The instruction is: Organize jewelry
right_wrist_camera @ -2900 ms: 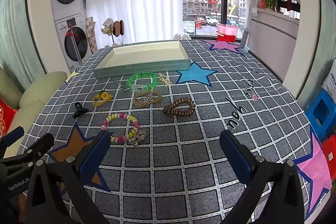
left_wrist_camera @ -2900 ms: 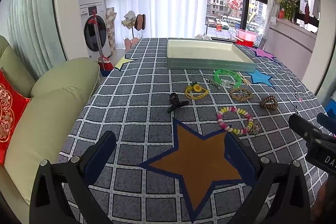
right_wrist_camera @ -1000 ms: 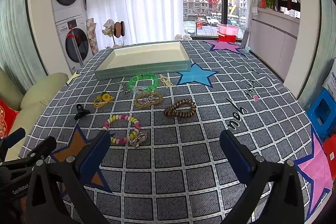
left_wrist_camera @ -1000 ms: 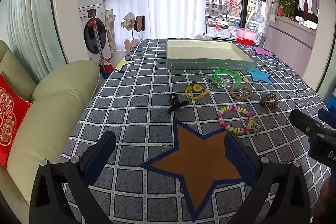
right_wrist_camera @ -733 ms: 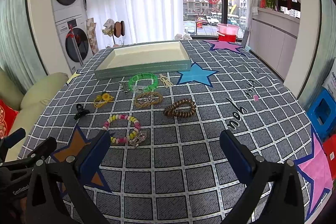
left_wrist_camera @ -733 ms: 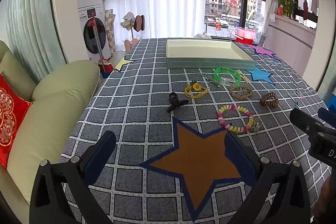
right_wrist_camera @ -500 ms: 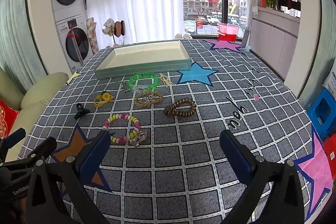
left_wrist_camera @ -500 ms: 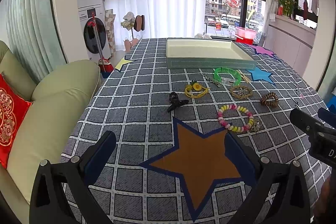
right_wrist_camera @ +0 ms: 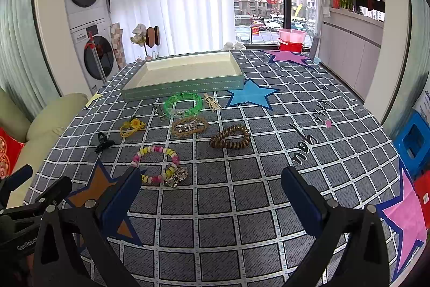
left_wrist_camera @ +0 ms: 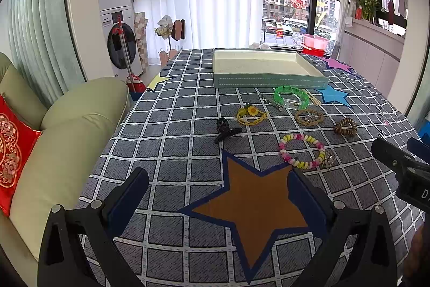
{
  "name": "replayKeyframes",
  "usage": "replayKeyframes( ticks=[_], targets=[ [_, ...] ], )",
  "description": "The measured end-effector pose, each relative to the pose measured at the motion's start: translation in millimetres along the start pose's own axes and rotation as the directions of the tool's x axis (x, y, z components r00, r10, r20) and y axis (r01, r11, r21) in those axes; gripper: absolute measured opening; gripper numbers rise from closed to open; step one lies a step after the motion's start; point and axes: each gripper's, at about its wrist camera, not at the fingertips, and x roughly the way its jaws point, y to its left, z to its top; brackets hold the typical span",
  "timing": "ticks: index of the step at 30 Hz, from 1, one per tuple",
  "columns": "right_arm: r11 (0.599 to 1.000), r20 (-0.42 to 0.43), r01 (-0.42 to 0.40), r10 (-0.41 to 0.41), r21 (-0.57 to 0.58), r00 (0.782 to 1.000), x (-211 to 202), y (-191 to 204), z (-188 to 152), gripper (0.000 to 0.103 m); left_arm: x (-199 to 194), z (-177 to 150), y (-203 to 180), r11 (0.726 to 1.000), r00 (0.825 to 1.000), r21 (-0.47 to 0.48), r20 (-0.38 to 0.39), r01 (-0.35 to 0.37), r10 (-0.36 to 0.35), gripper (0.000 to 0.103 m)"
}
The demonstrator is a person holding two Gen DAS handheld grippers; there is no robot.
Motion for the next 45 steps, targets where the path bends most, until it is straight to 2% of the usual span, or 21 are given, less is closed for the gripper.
replayKeyframes(
  ticks=[18, 22, 28, 33, 36, 37, 39, 41, 45],
  targets=[
    [1.000, -0.016, -0.011, 0.012, 0.021, 1.000, -4, -5, 3, 0.103, -7, 1, 8, 1.000, 1.000, -0.006, -0.001, -0.017, 0.017, 0.103],
    [0.998, -0.054, -0.008, 0.012, 0.059, 0.998, -1, -15, 6, 0.103, -3, 4, 12, 1.000, 1.000, 0.008, -0.024, -0.012, 0.012, 0.103],
    [0.994, -0.135, 0.048, -0.035, 0.096, 0.990, 22, -39, 16, 0.103, 23, 23, 19, 0.998, 0.997, 0.051, -0.076, 0.036, -0.032, 0.103],
    [0.989, -0.214, 0.054, -0.024, 0.134, 0.976, 57, -56, 28, 0.103, 58, 40, 14, 0.993, 0.992, 0.109, -0.124, 0.036, -0.023, 0.103],
    [0.990, -0.258, 0.047, -0.011, 0.135, 0.966, 85, -63, 35, 0.102, 79, 47, 10, 0.989, 0.986, 0.125, -0.154, 0.077, -0.057, 0.103],
    [0.990, -0.269, 0.046, -0.008, 0.136, 0.963, 91, -64, 37, 0.101, 85, 49, 8, 0.987, 0.984, 0.133, -0.163, 0.087, -0.064, 0.103],
    [0.991, -0.311, 0.046, -0.004, 0.127, 0.951, 108, -67, 39, 0.092, 98, 51, 3, 0.983, 0.982, 0.159, -0.179, 0.087, -0.058, 0.103],
    [0.993, -0.342, 0.038, 0.003, 0.114, 0.940, 121, -68, 39, 0.086, 111, 51, 0, 0.981, 0.975, 0.160, -0.211, 0.109, -0.074, 0.103],
    [0.998, -0.344, 0.038, -0.021, 0.043, 0.939, 130, -61, 44, 0.077, 130, 48, -3, 0.980, 0.954, 0.137, -0.282, 0.146, -0.103, 0.099]
  ],
)
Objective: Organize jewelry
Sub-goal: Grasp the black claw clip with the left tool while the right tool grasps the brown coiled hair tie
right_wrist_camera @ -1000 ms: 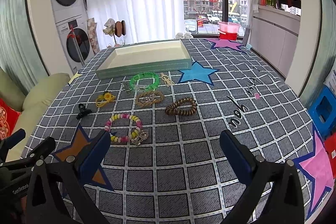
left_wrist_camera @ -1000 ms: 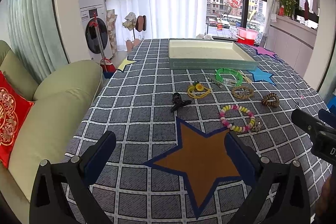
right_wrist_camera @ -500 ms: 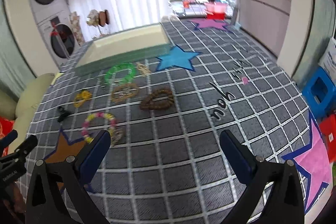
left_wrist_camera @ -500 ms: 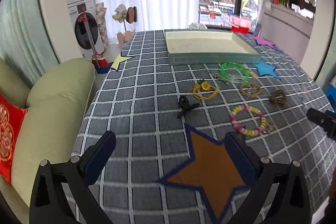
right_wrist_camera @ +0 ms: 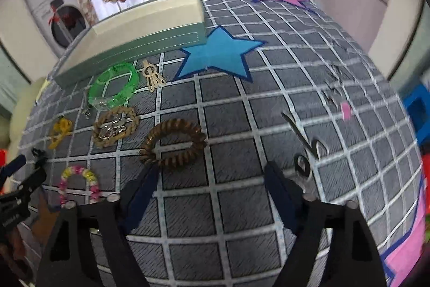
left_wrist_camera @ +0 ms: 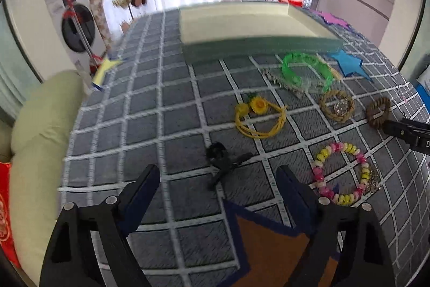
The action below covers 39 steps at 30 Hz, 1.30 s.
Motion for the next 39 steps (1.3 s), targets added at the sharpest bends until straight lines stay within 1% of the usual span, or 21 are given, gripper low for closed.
replayKeyframes(
  ticks=[1, 2, 4, 5, 6, 7, 9, 10, 12, 13, 14, 15, 17, 18, 21, 26, 30, 34, 37, 38, 39],
  targets=[
    [1.000, -0.002, -0.003, 0.003, -0.010, 1.000, 2, 2, 2, 0.077, 3, 0, -1, 1.000, 1.000, -0.002, -0.008, 0.006, -0.006, 0.092],
    [1.000, -0.002, -0.003, 0.003, -0.027, 1.000, 3, 5, 3, 0.076, 5, -1, -2, 1.000, 1.000, -0.005, -0.001, 0.029, -0.029, 0.089],
    [0.998, -0.004, 0.003, -0.004, -0.058, 1.000, 6, 10, 6, 0.074, 6, -1, -4, 0.999, 0.999, 0.006, 0.002, 0.033, -0.033, 0.080],
    [0.998, -0.008, -0.003, 0.002, -0.064, 1.000, 7, 11, 7, 0.074, 6, -1, -7, 0.999, 0.999, 0.020, 0.011, 0.045, -0.045, 0.075],
    [0.998, -0.013, -0.028, 0.027, -0.063, 1.000, 6, 12, 10, 0.074, 6, -1, -9, 0.999, 0.999, 0.029, 0.013, 0.044, -0.044, 0.071],
    [0.997, -0.009, -0.046, 0.046, -0.057, 0.999, 5, 12, 12, 0.074, 5, -1, -10, 0.999, 0.999, 0.035, 0.009, 0.041, -0.041, 0.071],
    [0.998, 0.004, -0.034, 0.035, -0.057, 0.999, 4, 10, 17, 0.074, 6, -2, -11, 0.998, 0.999, 0.034, 0.008, 0.047, -0.047, 0.071],
    [0.998, 0.006, -0.026, 0.026, -0.058, 1.000, 6, 9, 20, 0.074, 7, -1, -11, 0.998, 0.999, 0.033, 0.008, 0.050, -0.050, 0.069],
    [0.998, -0.008, -0.034, 0.034, -0.048, 0.999, 13, 7, 25, 0.074, 6, -1, -10, 0.998, 0.999, 0.036, 0.008, 0.053, -0.053, 0.068],
    [0.998, -0.016, -0.043, 0.043, -0.043, 0.999, 18, 6, 28, 0.074, 5, -1, -10, 0.998, 0.998, 0.040, 0.008, 0.055, -0.055, 0.064],
    [0.998, -0.003, -0.030, 0.030, -0.054, 1.000, 19, 8, 29, 0.074, 5, 0, -11, 0.997, 0.998, 0.044, 0.008, 0.062, -0.062, 0.060],
    [0.997, -0.005, -0.023, 0.023, -0.068, 1.000, 20, 11, 30, 0.068, 5, 0, -11, 0.997, 0.998, 0.051, 0.011, 0.064, -0.065, 0.051],
    [0.995, 0.017, -0.005, 0.007, -0.102, 1.000, 18, 17, 29, 0.049, 6, 2, -12, 0.996, 0.998, 0.059, 0.013, 0.064, -0.065, 0.051],
    [0.995, 0.022, -0.013, 0.015, -0.101, 1.000, 17, 18, 29, 0.043, 6, 2, -12, 0.996, 0.997, 0.063, 0.017, 0.070, -0.071, 0.051],
    [0.995, 0.054, -0.027, 0.032, -0.092, 0.998, 10, 18, 30, 0.031, 6, 2, -11, 0.995, 0.996, 0.064, 0.022, 0.079, -0.081, 0.051],
    [0.994, 0.067, -0.092, 0.096, -0.060, 0.993, -6, 16, 38, 0.024, 1, 7, -1, 0.989, 0.989, -0.001, 0.001, 0.148, -0.148, 0.051],
    [0.987, 0.077, -0.154, 0.157, -0.038, 0.985, -15, 15, 51, 0.024, -17, 23, 3, 0.987, 0.986, 0.003, 0.035, 0.160, -0.160, 0.051],
    [0.974, 0.087, -0.228, 0.228, -0.010, 0.970, -21, 15, 74, 0.023, -32, 50, 7, 0.986, 0.984, 0.018, 0.075, 0.163, -0.164, 0.051],
    [0.967, 0.098, -0.254, 0.253, 0.001, 0.962, -23, 16, 94, 0.023, -38, 79, 9, 0.983, 0.978, 0.020, 0.096, 0.182, -0.183, 0.051],
    [0.964, 0.107, -0.266, 0.264, 0.003, 0.959, -23, 17, 106, 0.016, -38, 93, 8, 0.984, 0.978, 0.030, 0.108, 0.177, -0.180, 0.051],
    [0.963, 0.108, -0.269, 0.266, 0.005, 0.958, -22, 19, 112, 0.011, -37, 104, 6, 0.985, 0.977, 0.040, 0.119, 0.171, -0.174, 0.051]
  ],
)
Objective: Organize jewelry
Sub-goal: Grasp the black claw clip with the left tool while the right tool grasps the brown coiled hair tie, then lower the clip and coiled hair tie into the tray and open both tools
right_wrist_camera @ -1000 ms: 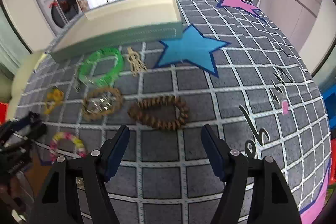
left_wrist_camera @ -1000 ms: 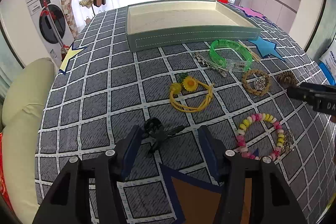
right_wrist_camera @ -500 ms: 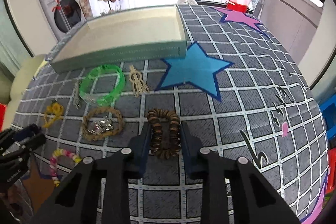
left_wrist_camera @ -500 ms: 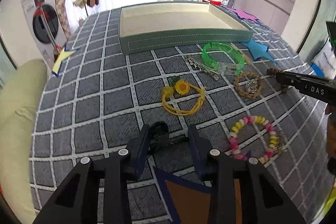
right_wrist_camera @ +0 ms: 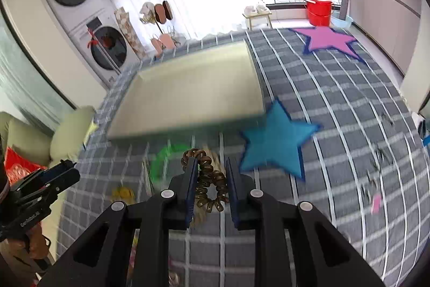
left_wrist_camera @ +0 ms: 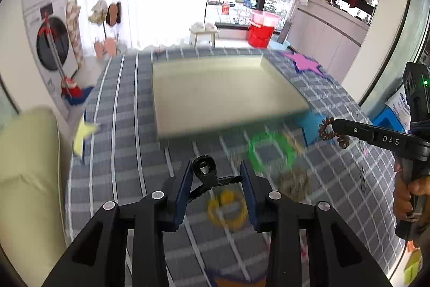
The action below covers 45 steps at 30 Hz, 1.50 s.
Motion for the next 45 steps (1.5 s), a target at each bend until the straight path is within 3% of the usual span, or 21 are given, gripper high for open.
replayKeyframes(
  ticks=[5, 8, 14, 20, 29, 30, 31, 33, 38, 42, 44, 45],
  targets=[
    [0.999, -0.014, -0.021, 0.021, 0.030, 1.000, 34, 1, 48, 0.011, 29, 46, -3, 0.999, 1.000, 0.034, 0.018, -0.018, 0.018, 0.051],
    [0.999, -0.018, -0.010, 0.010, 0.036, 1.000, 58, 1, 71, 0.011, 59, 70, -2, 0.996, 0.997, 0.053, 0.039, -0.073, 0.071, 0.051],
    [0.999, -0.037, 0.011, -0.010, 0.039, 0.999, 107, -1, 102, 0.010, 127, 96, 18, 0.992, 0.992, 0.006, -0.008, -0.124, 0.125, 0.051],
    [0.997, -0.073, 0.009, -0.003, 0.075, 0.997, 149, -10, 105, 0.010, 168, 98, 23, 0.986, 0.985, 0.005, -0.048, -0.164, 0.164, 0.051],
    [0.997, -0.117, 0.023, -0.013, 0.079, 0.993, 167, -17, 95, 0.012, 184, 89, 13, 0.976, 0.974, 0.050, -0.076, -0.212, 0.215, 0.052],
    [0.996, -0.122, 0.022, -0.012, 0.084, 0.992, 167, -17, 93, 0.015, 186, 90, 15, 0.975, 0.973, 0.052, -0.078, -0.215, 0.219, 0.053],
    [0.996, -0.122, 0.018, -0.007, 0.089, 0.993, 166, -18, 92, 0.018, 186, 90, 15, 0.974, 0.971, 0.053, -0.079, -0.221, 0.225, 0.067],
    [0.995, -0.108, 0.014, -0.003, 0.097, 0.994, 159, -19, 93, 0.048, 182, 89, 13, 0.969, 0.968, 0.048, -0.054, -0.241, 0.243, 0.090],
    [0.994, -0.052, -0.012, 0.018, 0.104, 0.998, 138, -16, 97, 0.054, 173, 92, 13, 0.970, 0.970, 0.038, -0.030, -0.239, 0.240, 0.093],
    [0.994, -0.021, -0.019, 0.021, 0.110, 1.000, 117, -14, 97, 0.073, 159, 94, 15, 0.971, 0.971, 0.015, -0.007, -0.238, 0.238, 0.093],
    [0.994, -0.010, -0.021, 0.022, 0.110, 1.000, 104, -12, 94, 0.075, 148, 95, 15, 0.971, 0.971, 0.013, 0.016, -0.239, 0.239, 0.103],
    [0.993, -0.007, -0.022, 0.023, 0.114, 1.000, 99, -9, 93, 0.082, 142, 96, 16, 0.970, 0.970, 0.011, 0.032, -0.242, 0.241, 0.103]
  ],
)
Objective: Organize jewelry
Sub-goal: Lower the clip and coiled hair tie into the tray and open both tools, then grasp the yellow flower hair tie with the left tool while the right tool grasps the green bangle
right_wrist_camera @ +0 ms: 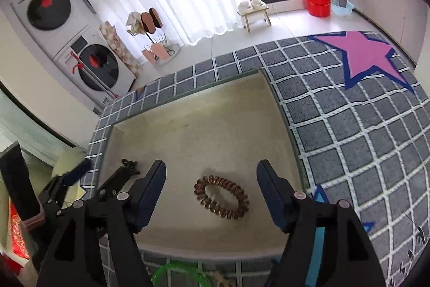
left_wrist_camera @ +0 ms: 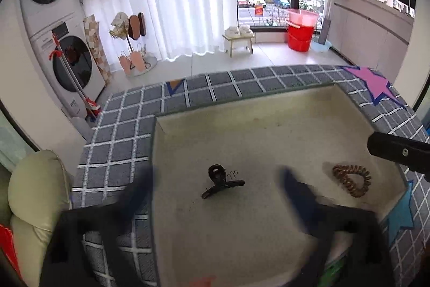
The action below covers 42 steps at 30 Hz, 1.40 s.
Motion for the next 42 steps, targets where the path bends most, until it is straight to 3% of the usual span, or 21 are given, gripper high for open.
replayKeyframes(
  ticks=[3, 7, 10, 17, 25, 34, 37, 42],
  targets=[
    [1.000, 0.022, -0.016, 0.016, 0.001, 1.000, -21, 3, -10, 0.090, -19, -6, 3, 0.999, 0.999, 0.002, 0.018, 0.036, -0.036, 0.103],
    [0.999, 0.077, -0.013, 0.017, -0.051, 0.997, -53, 15, -30, 0.092, -51, -26, 11, 0.994, 0.994, -0.013, 0.029, 0.106, -0.105, 0.103],
    [0.997, 0.104, -0.022, 0.030, -0.077, 0.994, -74, 21, -48, 0.092, -71, -43, 12, 0.996, 0.995, 0.010, 0.025, 0.094, -0.094, 0.103],
    [0.996, -0.002, -0.012, 0.011, -0.086, 1.000, -100, 23, -98, 0.092, -100, -103, 13, 0.996, 0.998, 0.055, -0.004, 0.068, -0.068, 0.103],
    [0.993, -0.105, 0.096, -0.103, -0.069, 0.989, -90, 1, -157, 0.092, -94, -149, 8, 0.996, 0.990, 0.044, -0.117, 0.082, -0.077, 0.103],
    [0.988, -0.139, 0.133, -0.143, -0.080, 0.980, -58, 7, -145, 0.092, -86, -156, -5, 0.994, 0.988, 0.061, -0.130, 0.092, -0.084, 0.103],
    [0.991, -0.156, 0.119, -0.127, -0.060, 0.980, -47, 12, -138, 0.086, -82, -156, -5, 0.995, 0.988, 0.054, -0.135, 0.089, -0.081, 0.103],
    [0.993, -0.213, 0.117, -0.117, -0.014, 0.970, -26, 17, -136, 0.050, -77, -157, -8, 0.995, 0.986, 0.053, -0.143, 0.090, -0.081, 0.103]
  ],
)
